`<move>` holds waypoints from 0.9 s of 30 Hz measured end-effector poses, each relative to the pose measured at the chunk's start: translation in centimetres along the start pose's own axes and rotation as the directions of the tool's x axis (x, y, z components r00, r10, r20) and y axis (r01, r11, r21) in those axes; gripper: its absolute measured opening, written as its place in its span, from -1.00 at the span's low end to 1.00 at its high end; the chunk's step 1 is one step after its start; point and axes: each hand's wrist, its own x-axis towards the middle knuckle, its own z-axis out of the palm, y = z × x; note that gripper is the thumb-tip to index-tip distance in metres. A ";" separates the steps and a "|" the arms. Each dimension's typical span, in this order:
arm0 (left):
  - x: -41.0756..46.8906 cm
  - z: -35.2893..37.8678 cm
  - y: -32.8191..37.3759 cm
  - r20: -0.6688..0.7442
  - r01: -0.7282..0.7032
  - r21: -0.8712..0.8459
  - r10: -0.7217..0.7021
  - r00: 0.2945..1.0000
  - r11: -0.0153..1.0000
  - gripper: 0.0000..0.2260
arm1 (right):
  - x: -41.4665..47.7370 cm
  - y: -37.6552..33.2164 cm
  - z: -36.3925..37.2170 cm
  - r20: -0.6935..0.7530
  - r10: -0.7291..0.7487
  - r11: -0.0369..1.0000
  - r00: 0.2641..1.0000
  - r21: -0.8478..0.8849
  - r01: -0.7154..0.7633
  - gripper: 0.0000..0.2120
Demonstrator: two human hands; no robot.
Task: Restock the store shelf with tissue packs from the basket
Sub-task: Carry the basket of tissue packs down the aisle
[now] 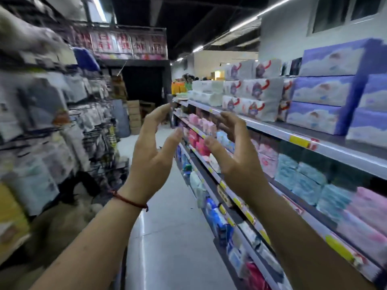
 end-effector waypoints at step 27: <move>30.4 -0.7 -63.8 0.020 0.158 0.851 -0.332 0.943 0.501 -0.45 | 47.9 49.1 37.3 0.448 0.020 0.850 0.894 -0.479 0.221 -0.35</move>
